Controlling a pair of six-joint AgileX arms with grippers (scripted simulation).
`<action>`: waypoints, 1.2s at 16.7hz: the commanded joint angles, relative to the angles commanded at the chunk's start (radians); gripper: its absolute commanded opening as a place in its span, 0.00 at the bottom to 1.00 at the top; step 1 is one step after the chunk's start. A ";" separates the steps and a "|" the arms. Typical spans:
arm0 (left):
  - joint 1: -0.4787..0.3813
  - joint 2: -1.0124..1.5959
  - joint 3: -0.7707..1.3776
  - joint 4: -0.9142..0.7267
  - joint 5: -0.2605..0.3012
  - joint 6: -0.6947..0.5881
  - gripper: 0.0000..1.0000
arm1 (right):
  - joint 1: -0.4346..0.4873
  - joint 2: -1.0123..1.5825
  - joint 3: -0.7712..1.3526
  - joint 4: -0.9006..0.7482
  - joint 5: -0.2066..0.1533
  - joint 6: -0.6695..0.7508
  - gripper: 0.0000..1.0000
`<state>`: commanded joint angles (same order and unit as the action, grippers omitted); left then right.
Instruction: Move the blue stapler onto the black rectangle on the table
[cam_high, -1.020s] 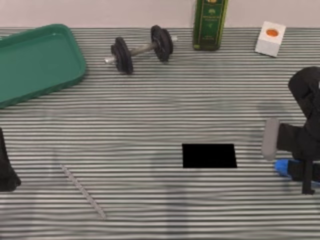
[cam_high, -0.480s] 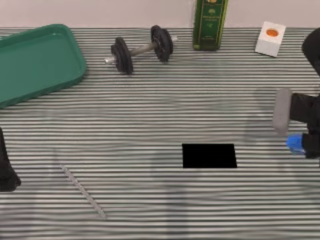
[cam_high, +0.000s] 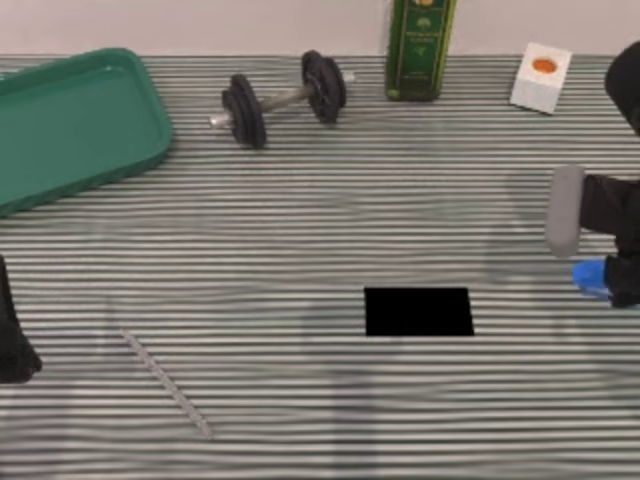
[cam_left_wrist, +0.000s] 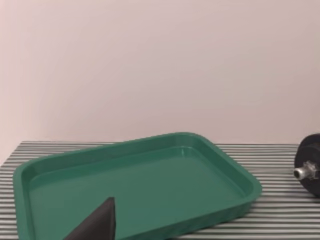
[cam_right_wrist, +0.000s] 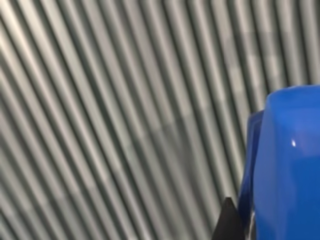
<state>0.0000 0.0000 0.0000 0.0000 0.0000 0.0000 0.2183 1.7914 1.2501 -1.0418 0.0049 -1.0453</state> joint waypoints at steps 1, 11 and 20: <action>0.000 0.000 0.000 0.000 0.000 0.000 1.00 | 0.014 0.018 0.023 -0.012 -0.001 0.000 0.00; 0.000 0.000 0.000 0.000 0.000 0.000 1.00 | 0.304 0.353 0.618 -0.255 -0.014 0.046 0.00; 0.000 0.000 0.000 0.000 0.000 0.000 1.00 | 0.356 0.403 0.690 -0.276 -0.015 0.061 0.00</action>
<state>0.0000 0.0000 0.0000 0.0000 0.0000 0.0000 0.5744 2.1948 1.9406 -1.3177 -0.0103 -0.9839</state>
